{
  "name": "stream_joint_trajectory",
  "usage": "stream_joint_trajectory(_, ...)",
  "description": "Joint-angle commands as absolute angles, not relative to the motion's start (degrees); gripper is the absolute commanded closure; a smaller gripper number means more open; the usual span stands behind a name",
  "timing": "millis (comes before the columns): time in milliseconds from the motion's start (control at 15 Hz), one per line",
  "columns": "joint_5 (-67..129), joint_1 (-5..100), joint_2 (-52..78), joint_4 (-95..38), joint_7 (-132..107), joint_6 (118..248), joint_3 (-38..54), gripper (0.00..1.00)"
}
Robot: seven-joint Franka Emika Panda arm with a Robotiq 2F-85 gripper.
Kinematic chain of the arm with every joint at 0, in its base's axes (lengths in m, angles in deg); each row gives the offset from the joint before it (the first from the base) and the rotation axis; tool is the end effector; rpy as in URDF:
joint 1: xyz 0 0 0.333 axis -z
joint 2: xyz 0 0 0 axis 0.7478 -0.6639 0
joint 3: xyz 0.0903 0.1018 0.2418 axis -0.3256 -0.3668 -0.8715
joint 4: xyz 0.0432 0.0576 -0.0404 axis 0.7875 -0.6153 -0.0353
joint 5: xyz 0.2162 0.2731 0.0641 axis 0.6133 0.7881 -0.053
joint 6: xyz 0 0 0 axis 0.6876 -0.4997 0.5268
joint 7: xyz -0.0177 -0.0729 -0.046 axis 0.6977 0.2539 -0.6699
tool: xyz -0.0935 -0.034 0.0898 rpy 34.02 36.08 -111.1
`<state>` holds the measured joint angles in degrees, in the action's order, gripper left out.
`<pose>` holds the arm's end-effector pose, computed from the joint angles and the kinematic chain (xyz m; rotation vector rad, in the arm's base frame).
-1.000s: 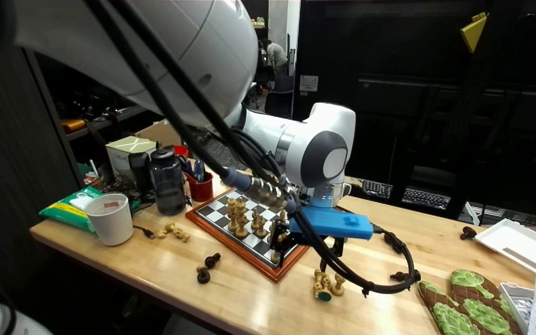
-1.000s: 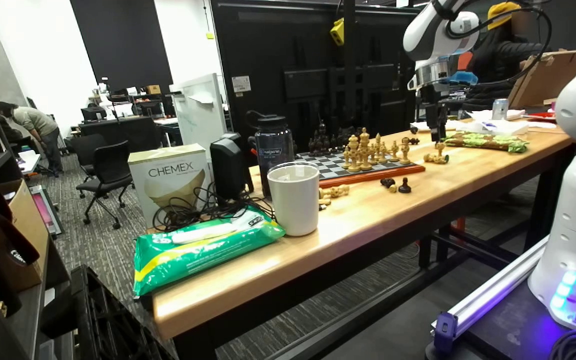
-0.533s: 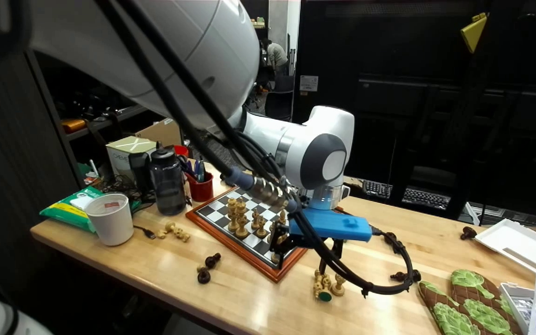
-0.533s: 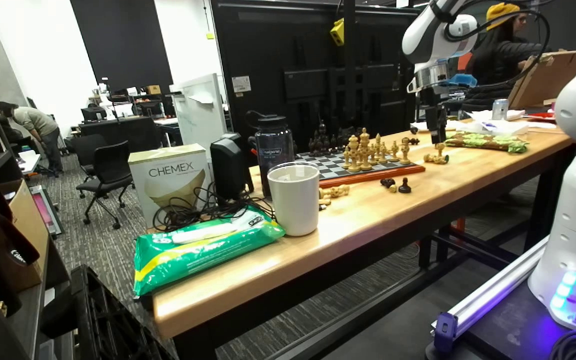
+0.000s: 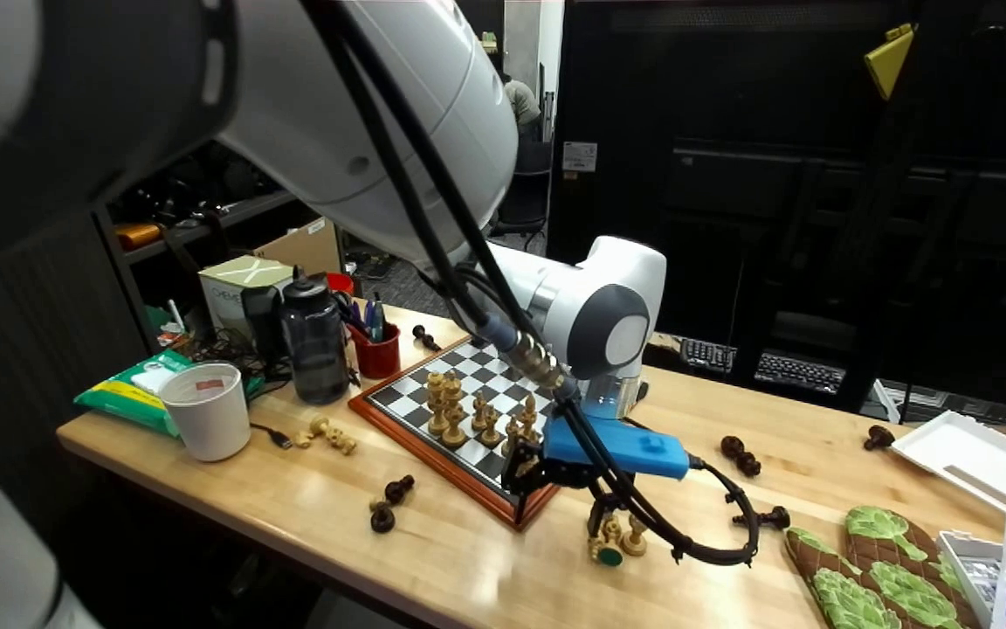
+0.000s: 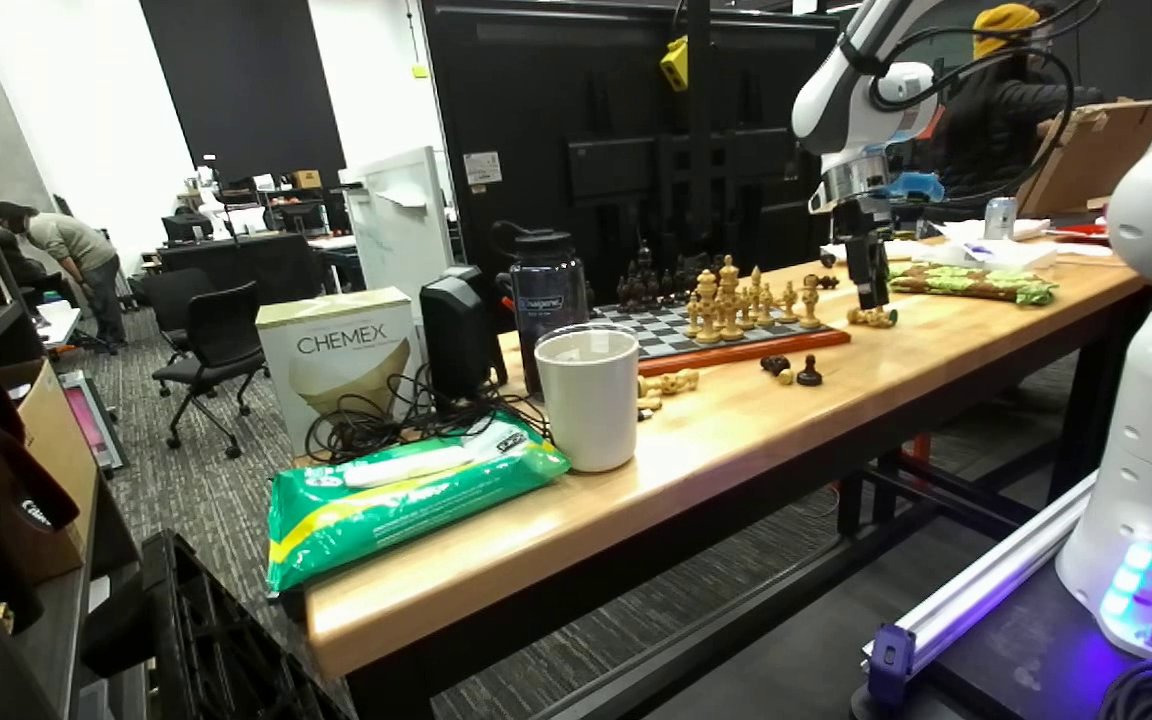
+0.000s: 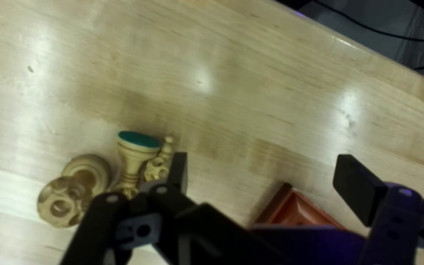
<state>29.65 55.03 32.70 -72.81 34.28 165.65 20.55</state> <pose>0.3859 -0.1694 0.2850 -2.9495 -0.5606 0.3938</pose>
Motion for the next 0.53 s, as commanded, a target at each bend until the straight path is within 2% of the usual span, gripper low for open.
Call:
stream_joint_trajectory(0,30.36,56.92,30.33,-70.86,37.66,165.84,19.16,0.0)
stream_joint_trajectory(467,30.03,58.21,26.75,-68.12,39.2,165.67,18.03,0.0)
